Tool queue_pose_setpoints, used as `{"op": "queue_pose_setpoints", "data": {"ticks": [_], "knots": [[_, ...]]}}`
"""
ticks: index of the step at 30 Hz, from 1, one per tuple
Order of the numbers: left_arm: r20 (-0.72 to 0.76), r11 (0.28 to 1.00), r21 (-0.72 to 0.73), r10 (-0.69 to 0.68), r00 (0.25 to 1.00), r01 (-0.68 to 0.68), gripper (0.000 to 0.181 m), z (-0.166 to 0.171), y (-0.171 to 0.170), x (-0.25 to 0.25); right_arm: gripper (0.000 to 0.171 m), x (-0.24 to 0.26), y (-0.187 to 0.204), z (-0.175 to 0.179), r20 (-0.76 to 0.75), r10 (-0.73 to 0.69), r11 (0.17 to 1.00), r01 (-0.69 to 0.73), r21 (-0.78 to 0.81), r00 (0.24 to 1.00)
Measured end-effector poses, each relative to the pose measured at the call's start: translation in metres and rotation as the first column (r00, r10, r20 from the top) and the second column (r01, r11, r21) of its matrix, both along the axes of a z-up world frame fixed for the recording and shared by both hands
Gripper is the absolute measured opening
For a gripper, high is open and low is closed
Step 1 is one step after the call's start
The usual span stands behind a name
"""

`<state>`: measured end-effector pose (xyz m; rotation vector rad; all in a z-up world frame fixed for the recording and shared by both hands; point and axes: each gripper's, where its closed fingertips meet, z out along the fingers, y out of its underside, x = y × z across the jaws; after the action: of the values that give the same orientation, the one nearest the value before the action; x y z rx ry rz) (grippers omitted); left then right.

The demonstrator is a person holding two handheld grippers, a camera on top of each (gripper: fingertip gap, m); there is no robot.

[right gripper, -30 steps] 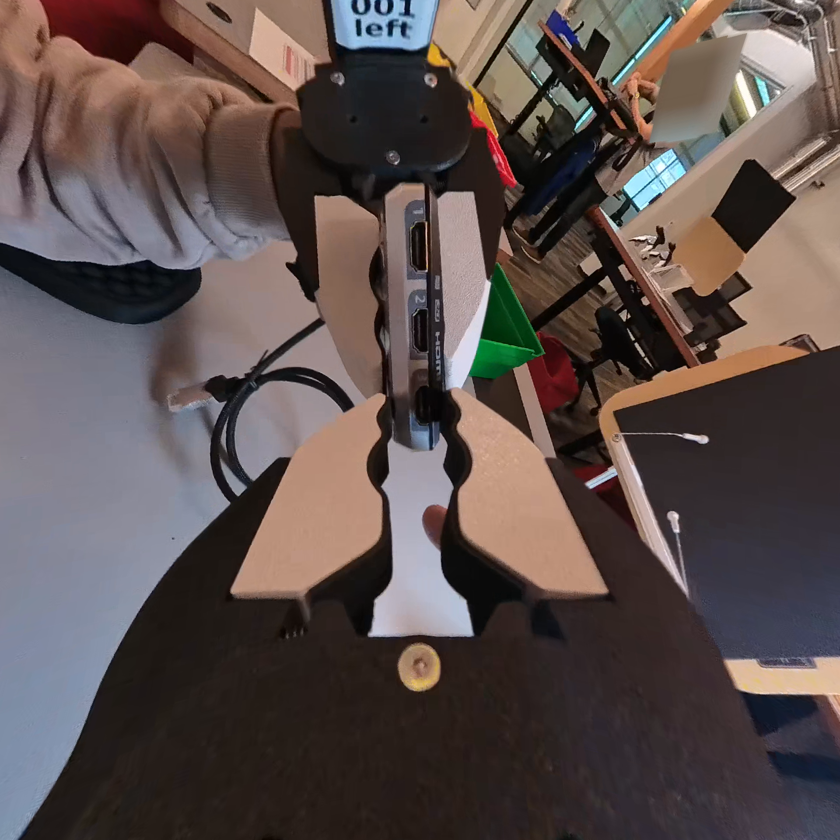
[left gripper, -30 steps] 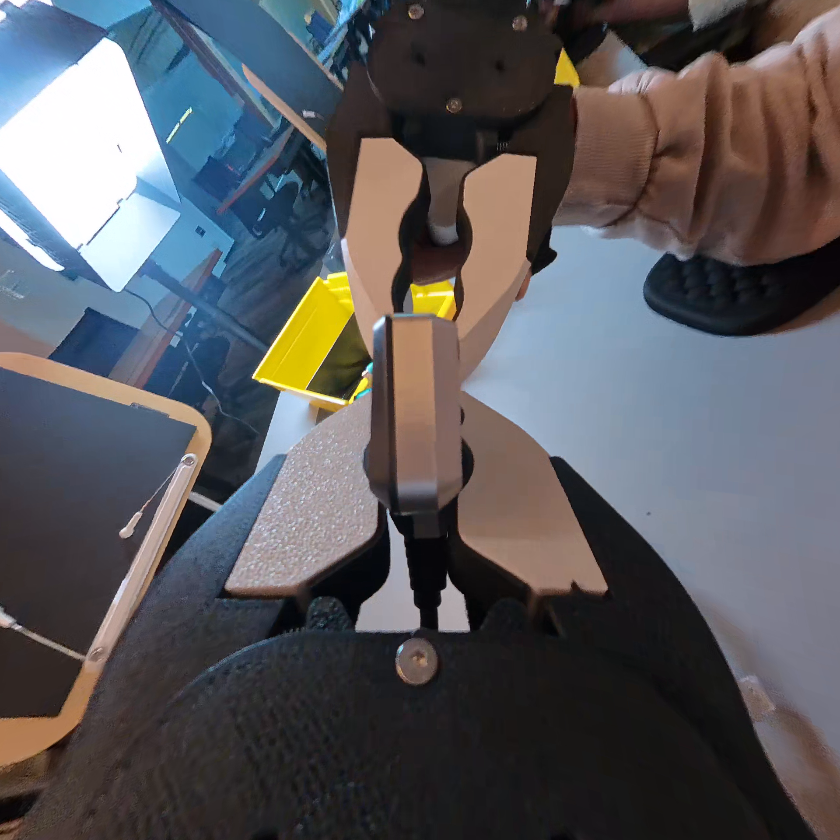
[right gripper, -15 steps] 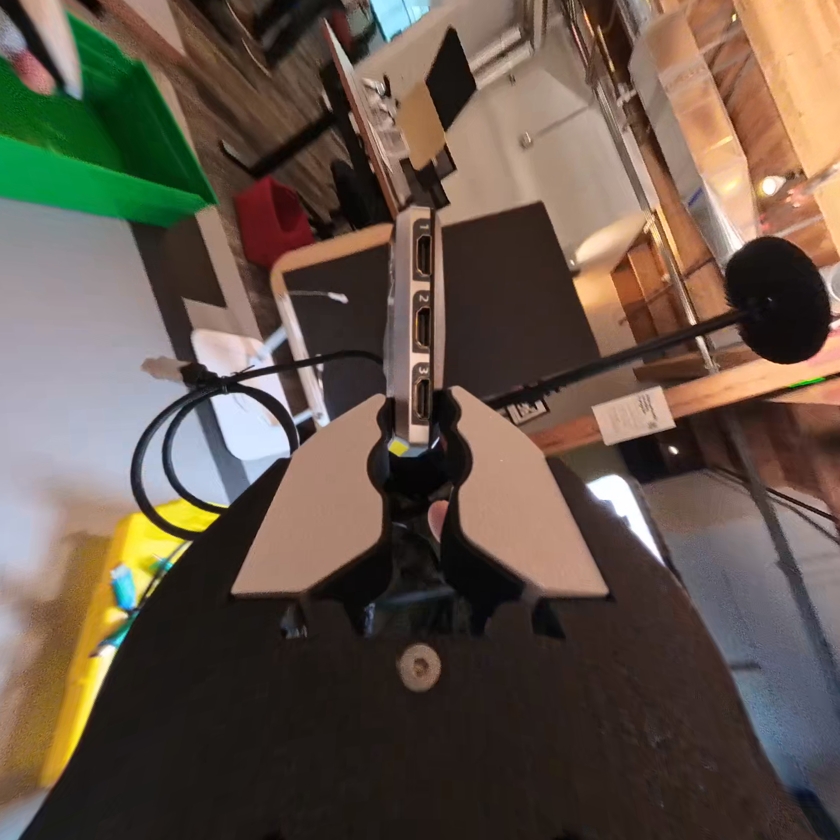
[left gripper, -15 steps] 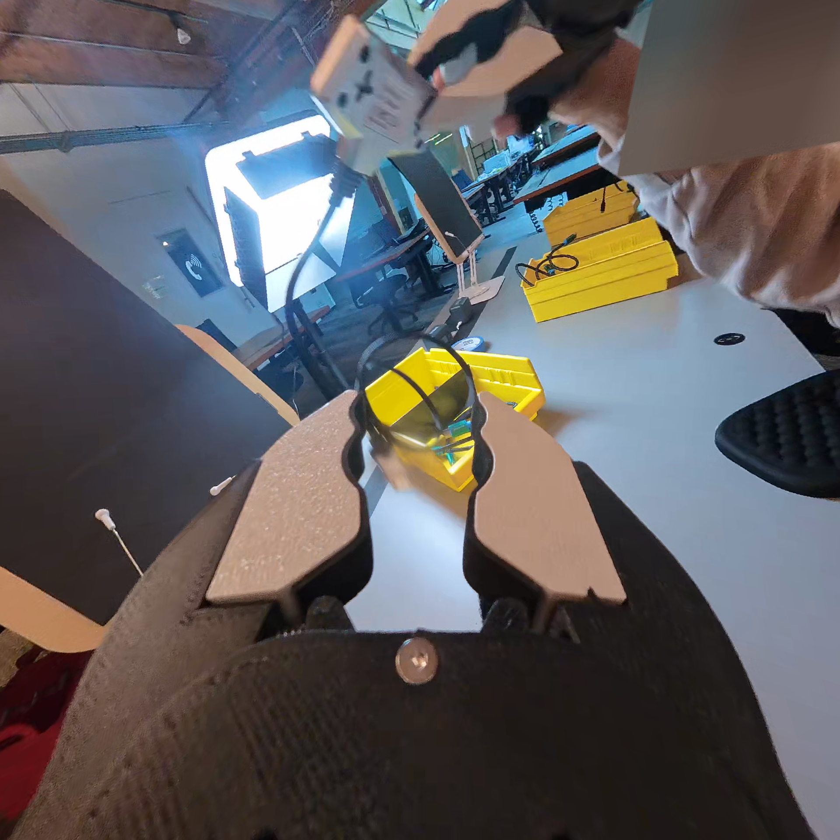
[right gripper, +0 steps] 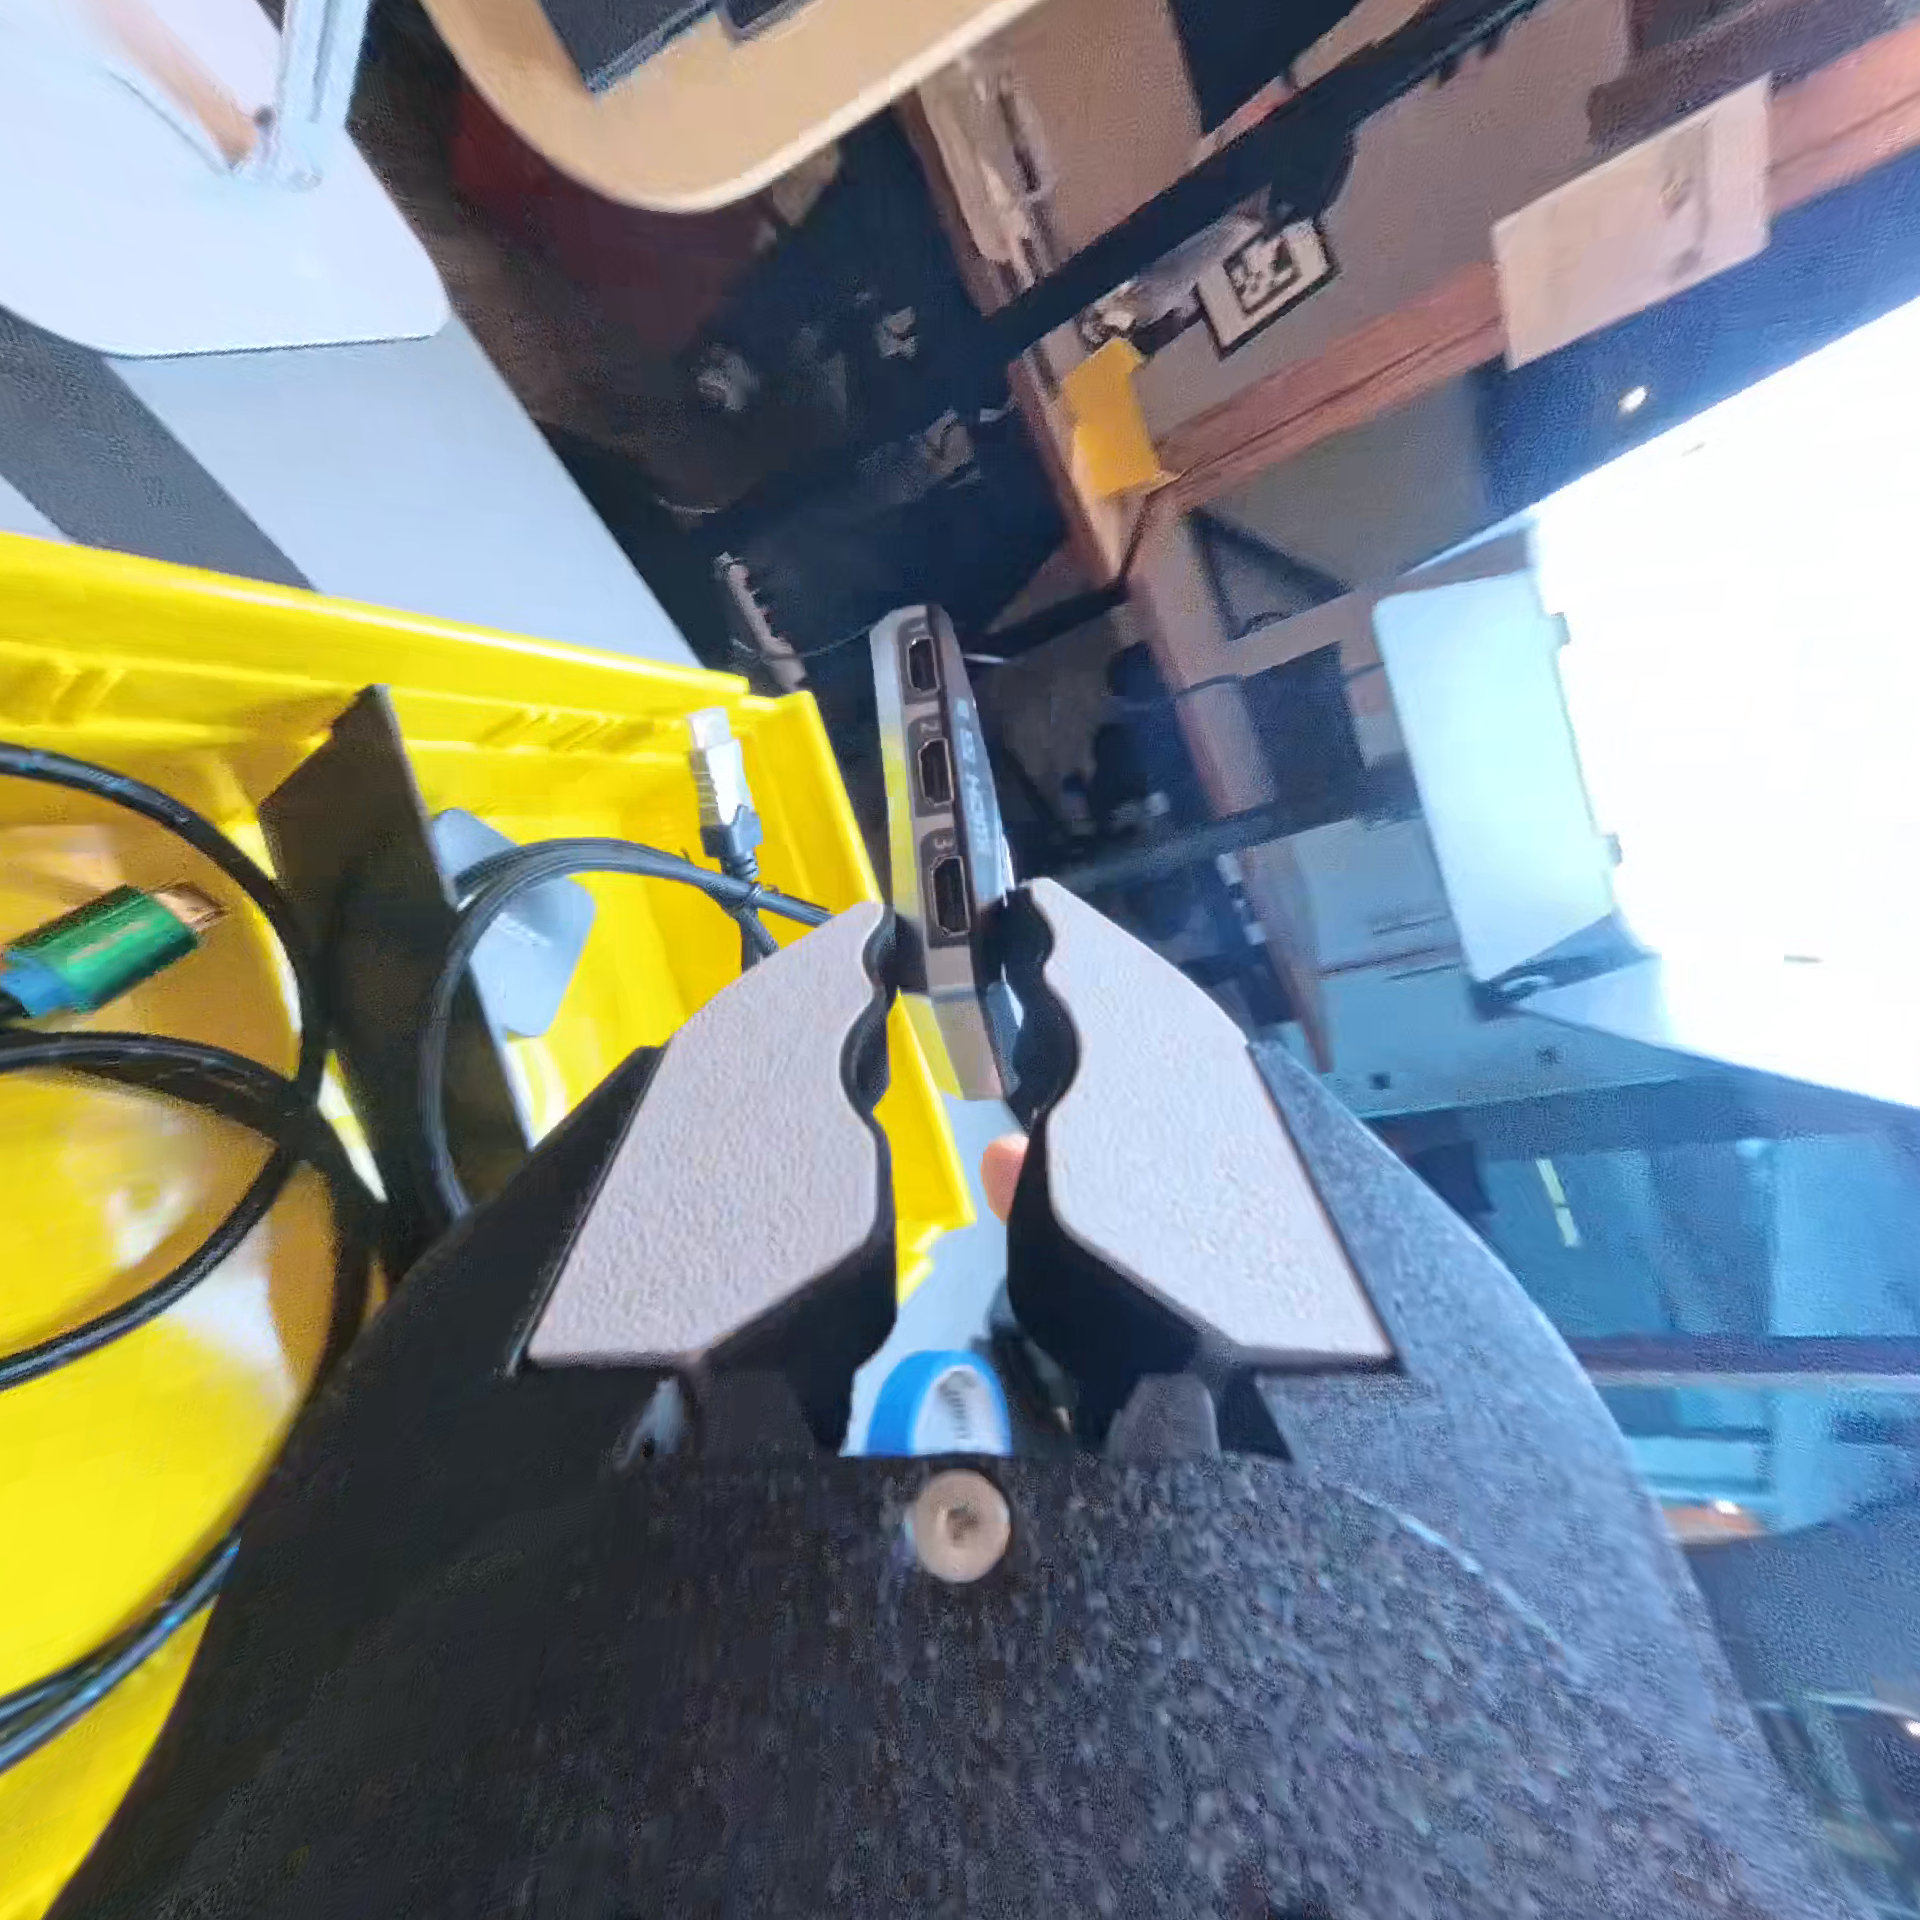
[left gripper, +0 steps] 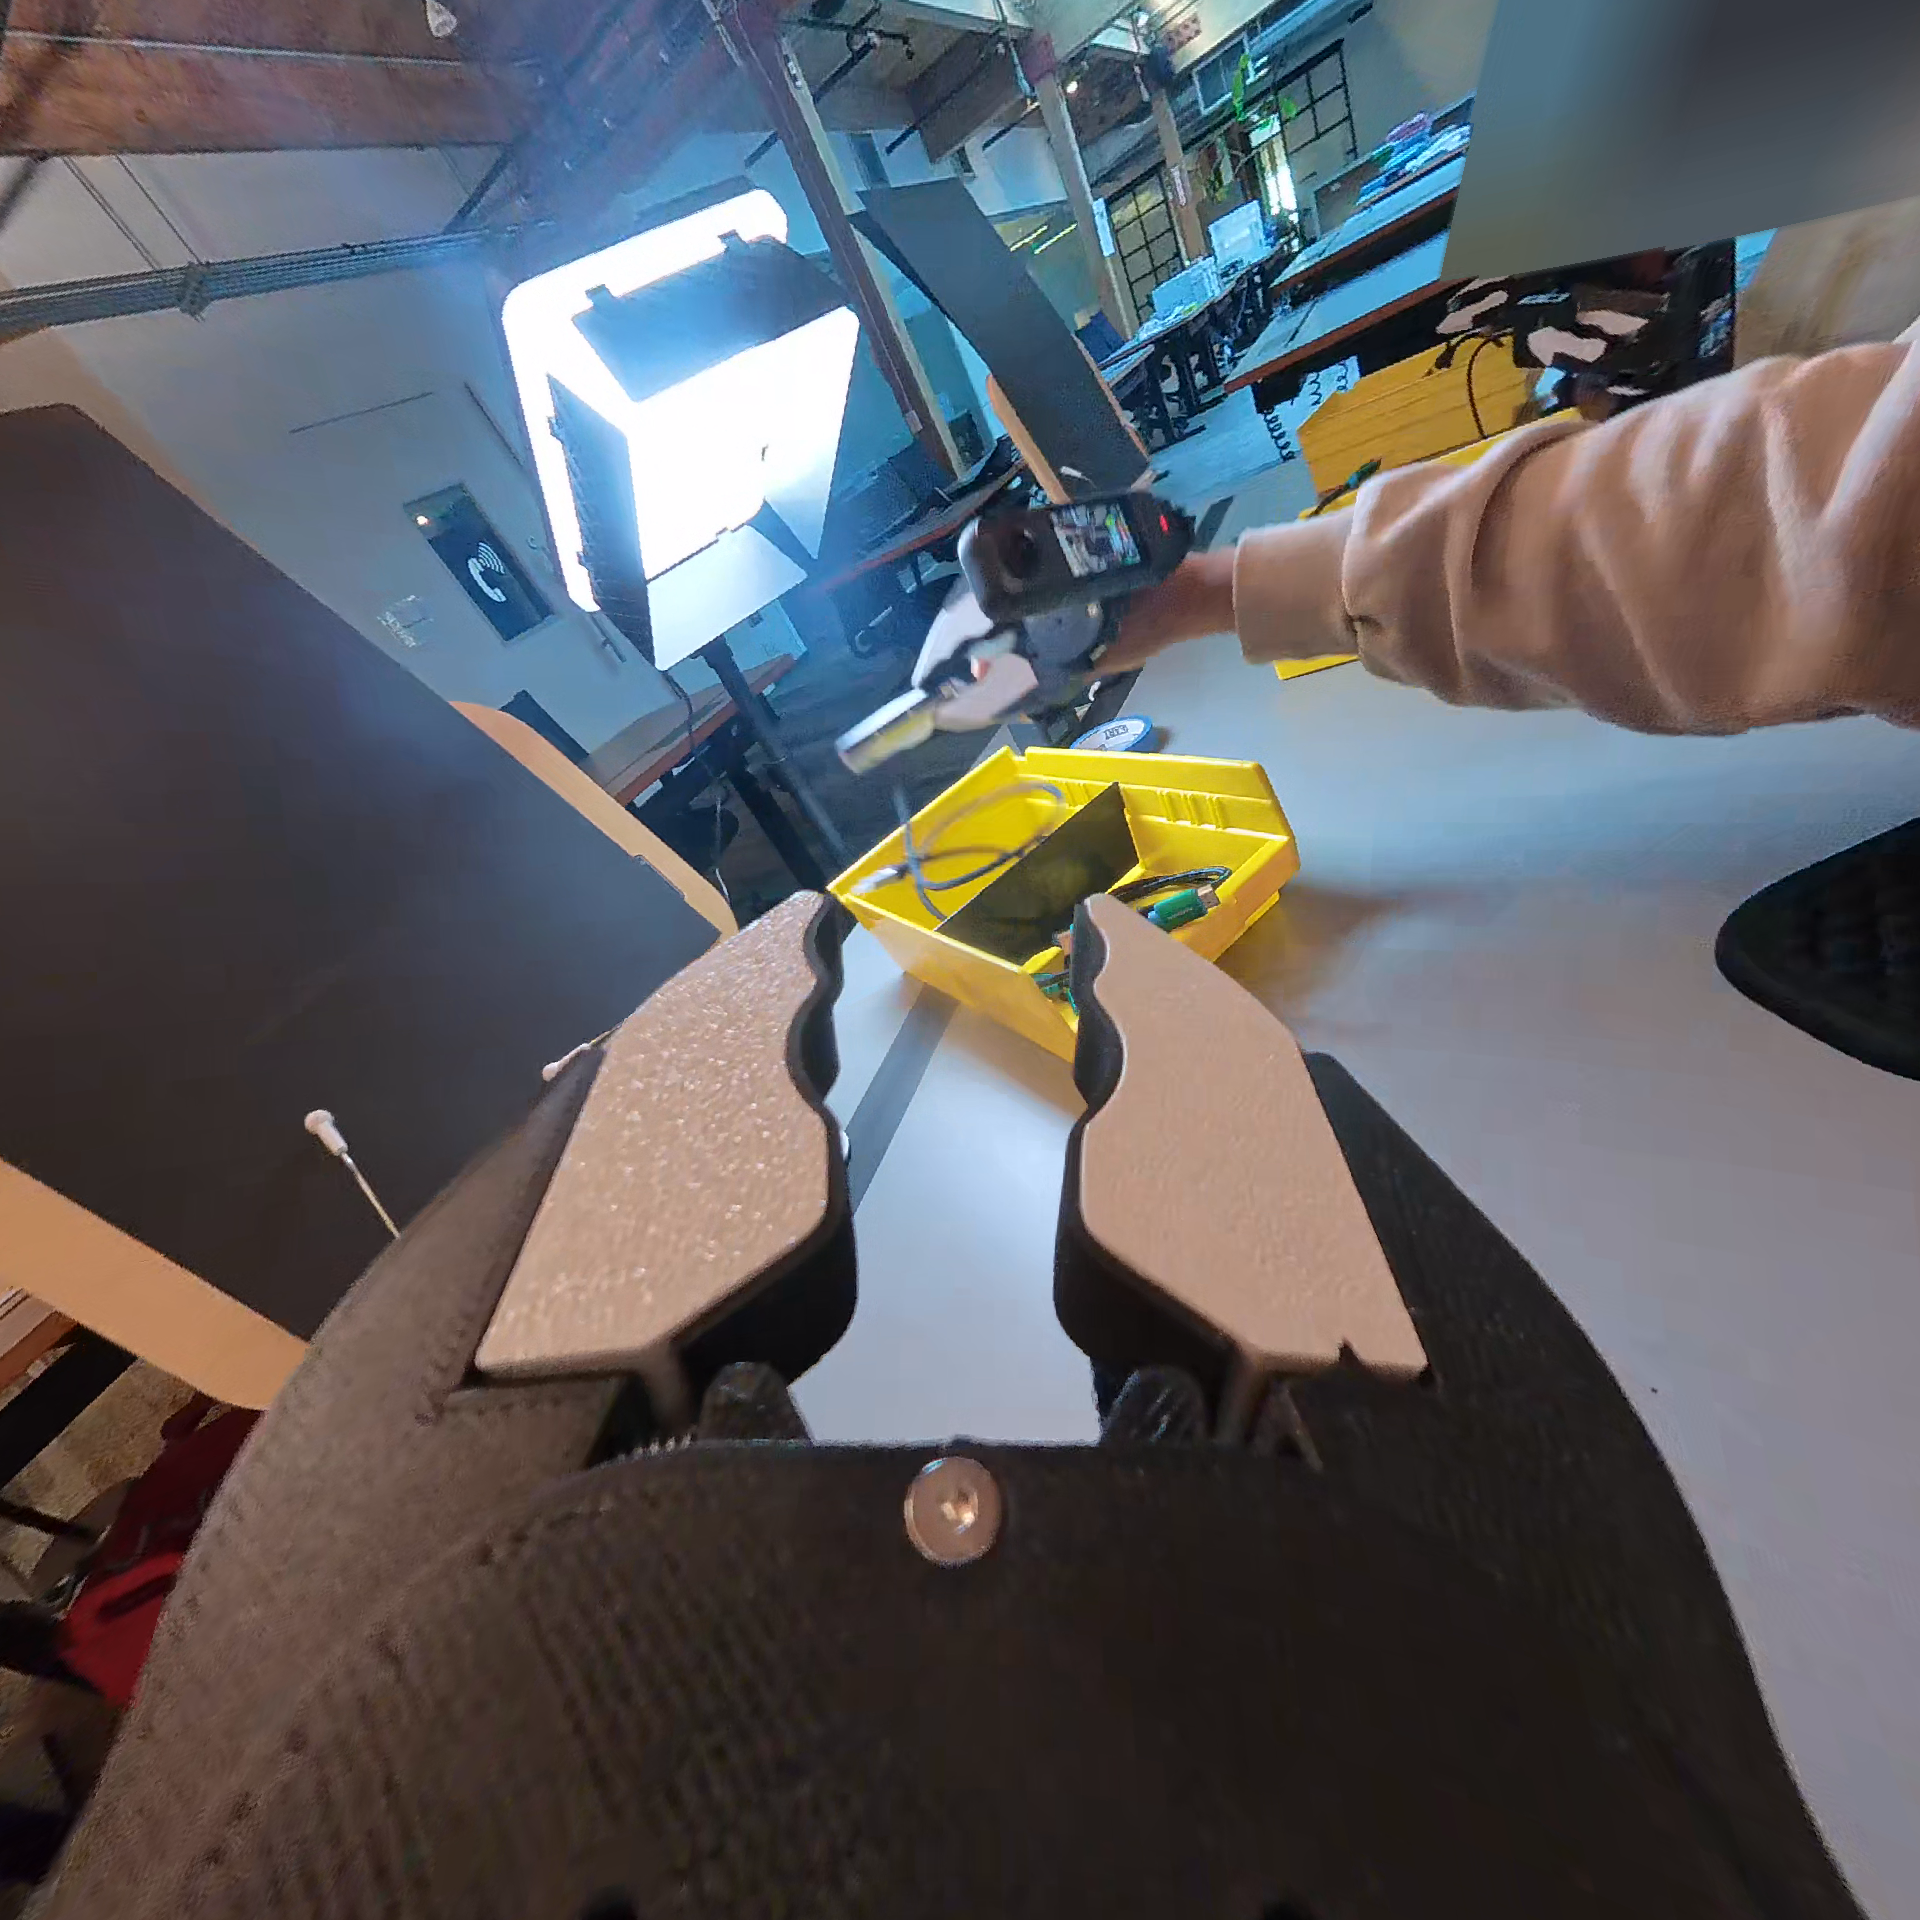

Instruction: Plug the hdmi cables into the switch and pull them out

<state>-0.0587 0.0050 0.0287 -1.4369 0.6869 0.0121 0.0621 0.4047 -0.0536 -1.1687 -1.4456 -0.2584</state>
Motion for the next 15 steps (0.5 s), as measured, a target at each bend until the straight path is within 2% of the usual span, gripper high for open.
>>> {"op": "queue_pose_setpoints", "data": {"ticks": [2, 4, 6, 8, 12, 15], "knots": [[0.004, 1.0, -0.008, 0.005, 1.0, -0.005, 0.042, -0.002, 0.002, -0.003, 0.02, 0.004, 0.01, -0.028, -0.024, -0.029, 0.99, 0.025, -0.141, 0.999], [0.003, 1.0, -0.023, 0.007, 1.0, -0.007, 0.041, -0.007, 0.006, -0.004, 0.02, 0.01, 0.018, -0.059, 0.037, -0.065, 0.956, 0.073, -0.284, 0.997], [-0.006, 0.999, -0.041, 0.01, 1.0, -0.011, 0.041, -0.013, 0.011, -0.004, 0.02, 0.019, 0.027, -0.077, 0.122, -0.103, 0.948, 0.134, -0.29, 0.987], [-0.021, 0.998, -0.062, 0.015, 1.0, -0.017, 0.042, -0.02, 0.014, -0.003, 0.023, 0.018, 0.025, -0.083, 0.121, -0.084, 0.932, 0.121, -0.341, 0.989], [-0.035, 0.993, -0.112, 0.032, 0.999, -0.035, 0.042, -0.031, 0.018, -0.008, 0.038, 0.017, 0.013, -0.062, 0.004, -0.068, 0.886, 0.062, -0.46, 0.998], [-0.039, 0.988, -0.134, 0.069, 0.997, -0.073, 0.042, -0.034, 0.02, -0.019, 0.043, 0.016, -0.01, -0.011, -0.226, -0.033, 0.874, -0.082, -0.48, 0.974]]}}
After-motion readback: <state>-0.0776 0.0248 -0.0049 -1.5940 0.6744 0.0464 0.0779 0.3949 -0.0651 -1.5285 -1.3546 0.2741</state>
